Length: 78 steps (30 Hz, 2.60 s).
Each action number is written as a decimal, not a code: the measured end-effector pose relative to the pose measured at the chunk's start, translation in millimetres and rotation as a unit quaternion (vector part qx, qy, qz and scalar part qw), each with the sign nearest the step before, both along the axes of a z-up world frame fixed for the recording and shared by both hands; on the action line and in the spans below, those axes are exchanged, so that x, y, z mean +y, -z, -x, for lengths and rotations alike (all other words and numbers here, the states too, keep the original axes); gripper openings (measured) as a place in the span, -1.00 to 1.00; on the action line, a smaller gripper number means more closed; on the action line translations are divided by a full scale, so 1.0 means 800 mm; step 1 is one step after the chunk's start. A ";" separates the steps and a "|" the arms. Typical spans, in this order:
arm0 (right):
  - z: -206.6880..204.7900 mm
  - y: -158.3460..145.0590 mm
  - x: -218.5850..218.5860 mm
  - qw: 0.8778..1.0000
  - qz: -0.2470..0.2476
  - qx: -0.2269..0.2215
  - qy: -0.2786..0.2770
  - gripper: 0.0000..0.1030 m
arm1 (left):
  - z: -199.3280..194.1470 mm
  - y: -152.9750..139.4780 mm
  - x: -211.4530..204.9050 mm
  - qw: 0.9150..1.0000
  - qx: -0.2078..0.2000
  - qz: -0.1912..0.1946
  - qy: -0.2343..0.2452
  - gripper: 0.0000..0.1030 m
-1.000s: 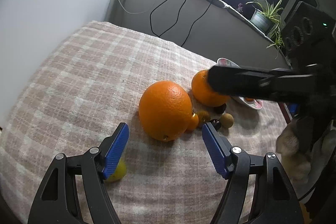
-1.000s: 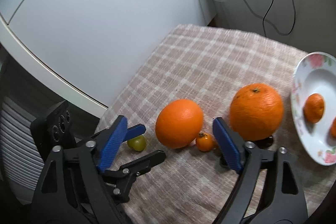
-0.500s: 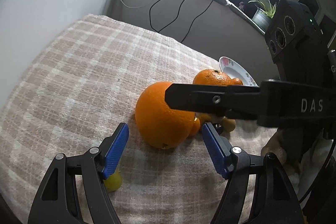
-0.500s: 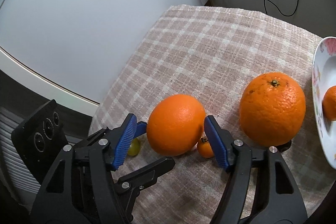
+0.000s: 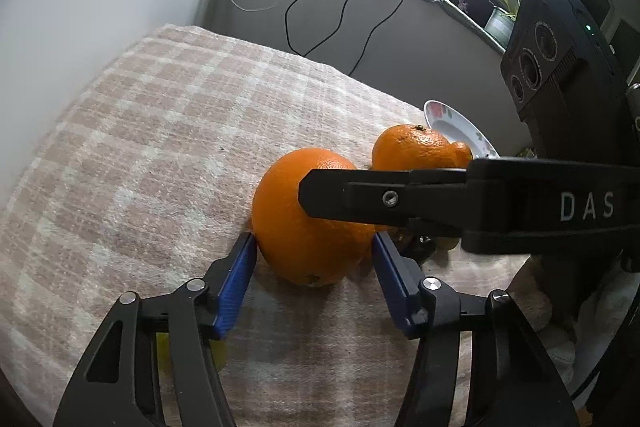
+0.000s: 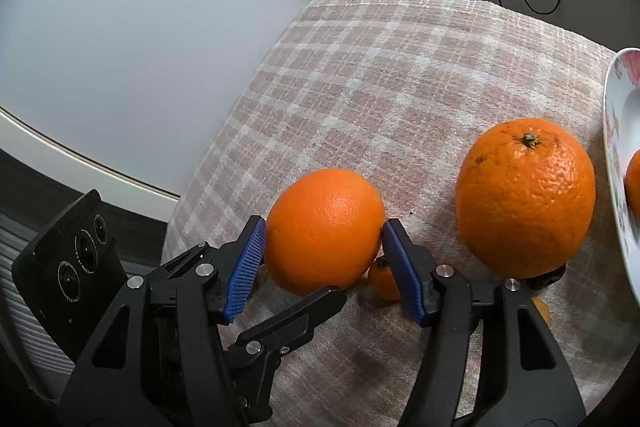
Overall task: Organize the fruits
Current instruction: 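Close the left tool on the large orange while the right tool clamps it too, then carry the large orange into the plate and open both tools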
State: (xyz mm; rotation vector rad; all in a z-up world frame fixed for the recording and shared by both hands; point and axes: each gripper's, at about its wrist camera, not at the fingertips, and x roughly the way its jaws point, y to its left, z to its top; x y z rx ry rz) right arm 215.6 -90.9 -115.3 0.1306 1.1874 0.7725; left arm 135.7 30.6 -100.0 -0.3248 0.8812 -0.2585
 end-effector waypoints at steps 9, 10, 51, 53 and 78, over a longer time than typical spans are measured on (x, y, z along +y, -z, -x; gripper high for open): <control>0.002 -0.005 -0.005 1.000 -0.017 0.004 0.008 0.20 | 0.005 -0.008 -0.002 1.000 -0.014 -0.015 -0.006 0.13; 0.004 -0.007 -0.005 1.000 -0.019 0.003 0.009 0.20 | 0.006 -0.011 -0.002 1.000 -0.018 -0.019 -0.007 0.13; -0.050 -0.103 -0.244 0.987 -0.053 -0.070 0.136 0.20 | -0.106 -0.076 -0.223 0.990 -0.079 -0.033 0.111 0.12; -0.056 -0.099 -0.258 0.986 -0.054 -0.068 0.143 0.20 | -0.111 -0.072 -0.234 0.990 -0.076 -0.034 0.115 0.13; -0.111 -0.047 -0.301 0.982 -0.054 -0.042 0.179 0.20 | -0.167 -0.034 -0.277 0.988 -0.036 -0.060 0.141 0.13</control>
